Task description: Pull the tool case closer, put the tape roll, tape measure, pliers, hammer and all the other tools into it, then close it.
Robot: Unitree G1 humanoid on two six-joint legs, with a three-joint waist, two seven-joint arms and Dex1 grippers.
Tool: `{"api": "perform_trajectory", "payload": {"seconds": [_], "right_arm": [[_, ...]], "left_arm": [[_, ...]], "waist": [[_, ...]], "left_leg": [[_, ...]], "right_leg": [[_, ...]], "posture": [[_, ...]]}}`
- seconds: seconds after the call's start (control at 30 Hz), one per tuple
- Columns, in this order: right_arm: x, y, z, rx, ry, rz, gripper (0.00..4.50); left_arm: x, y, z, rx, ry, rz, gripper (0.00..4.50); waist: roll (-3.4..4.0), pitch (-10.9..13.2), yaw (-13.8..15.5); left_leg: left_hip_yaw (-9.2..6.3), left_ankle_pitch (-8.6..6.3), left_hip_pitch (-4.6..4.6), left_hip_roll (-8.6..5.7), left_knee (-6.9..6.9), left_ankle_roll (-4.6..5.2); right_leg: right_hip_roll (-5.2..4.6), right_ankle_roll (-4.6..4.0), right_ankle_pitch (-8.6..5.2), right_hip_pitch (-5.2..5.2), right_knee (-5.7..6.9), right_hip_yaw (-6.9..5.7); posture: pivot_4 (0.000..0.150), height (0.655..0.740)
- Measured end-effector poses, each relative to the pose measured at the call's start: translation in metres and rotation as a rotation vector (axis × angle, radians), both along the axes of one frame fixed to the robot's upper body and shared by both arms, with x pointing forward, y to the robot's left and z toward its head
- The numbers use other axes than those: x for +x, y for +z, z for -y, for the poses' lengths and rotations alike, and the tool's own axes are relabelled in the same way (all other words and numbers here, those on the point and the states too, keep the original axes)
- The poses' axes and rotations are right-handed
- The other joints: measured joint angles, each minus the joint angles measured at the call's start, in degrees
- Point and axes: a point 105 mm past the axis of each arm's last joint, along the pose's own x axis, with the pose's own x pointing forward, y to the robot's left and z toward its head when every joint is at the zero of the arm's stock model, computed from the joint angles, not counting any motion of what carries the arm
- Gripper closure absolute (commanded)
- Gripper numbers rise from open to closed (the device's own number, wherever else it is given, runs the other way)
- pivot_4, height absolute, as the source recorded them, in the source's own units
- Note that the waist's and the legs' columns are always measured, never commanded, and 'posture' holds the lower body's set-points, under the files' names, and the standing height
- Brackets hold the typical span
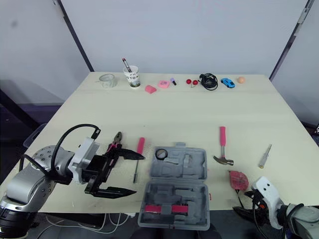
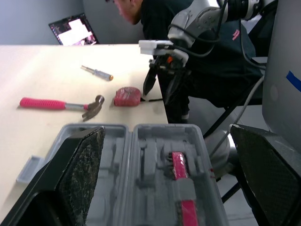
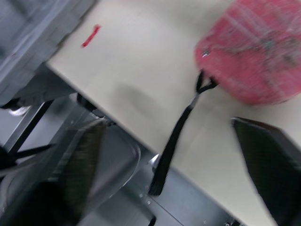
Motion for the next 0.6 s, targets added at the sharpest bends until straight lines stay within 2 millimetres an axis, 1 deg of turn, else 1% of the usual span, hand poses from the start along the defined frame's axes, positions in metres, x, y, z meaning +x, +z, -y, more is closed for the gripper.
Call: {"api": "perform_trajectory", "payload": {"seconds": [0.1,0.13,0.23,0.27,0.3,0.43,0.53,0.6], "right_arm": [[-0.003,0.008,0.001,0.01,0.075,0.058,0.08],[-0.001,0.018,-0.003,0.026,0.149,0.139,0.08],[0.005,0.025,-0.001,0.034,0.208,0.201,0.08],[0.014,0.032,0.001,0.031,0.249,0.257,0.08],[0.015,0.033,0.002,0.03,0.25,0.262,0.08],[0.04,0.043,0.006,0.026,0.342,0.364,0.08],[0.045,0.041,0.006,0.023,0.395,0.373,0.08],[0.058,0.043,0.007,0.024,0.423,0.382,0.08]], "left_arm": [[0.0,0.001,-0.002,-0.002,0.009,0.004,0.0],[-0.001,0.001,-0.003,-0.001,0.007,0.001,0.0],[-0.001,0.001,-0.003,-0.002,0.005,0.0,0.0],[-0.002,0.001,-0.002,-0.002,0.002,0.002,0.0],[-0.002,0.001,-0.002,-0.002,0.001,0.002,0.0],[-0.002,0.003,-0.001,-0.004,-0.003,0.012,0.0],[-0.002,0.004,-0.001,-0.008,0.0,0.013,0.0],[-0.002,0.005,0.0,-0.012,-0.003,0.016,0.0]], "waist": [[-0.01,0.01,0.01],[-0.03,0.02,-0.01],[-0.03,0.02,-0.11],[-0.05,0.05,-0.05],[-0.04,0.05,-0.04],[-0.05,0.09,-0.11],[-0.04,0.1,0.13],[0.05,0.16,0.02]], "left_leg": [[0.01,0.0,0.0,0.0,0.0,0.0],[0.01,0.0,0.02,0.0,0.0,0.0],[0.04,0.0,0.04,0.0,0.01,0.0],[0.03,0.0,0.04,0.01,0.02,0.0],[0.04,0.0,0.03,0.0,0.02,0.0],[0.06,0.0,0.08,0.0,0.05,0.0],[0.0,0.0,0.06,0.0,0.02,0.0],[0.08,0.0,0.07,-0.01,0.04,0.0]], "right_leg": [[-0.01,0.07,-0.04,0.0,0.0,0.0],[0.0,0.07,-0.04,0.01,0.01,0.0],[0.0,0.06,-0.03,0.01,0.01,0.0],[0.01,-0.07,0.04,0.01,0.02,0.0],[0.0,-0.06,0.04,0.01,0.02,0.0],[0.0,-0.07,0.05,0.03,0.04,0.01],[0.02,-0.08,0.05,0.04,0.04,-0.03],[0.0,-0.07,0.06,0.04,0.04,0.01]], "posture": [[0.15,0.74],[0.15,0.74],[0.15,0.74],[0.15,0.74],[0.15,0.74],[0.15,0.74],[0.15,0.74],[0.15,0.74]]}}
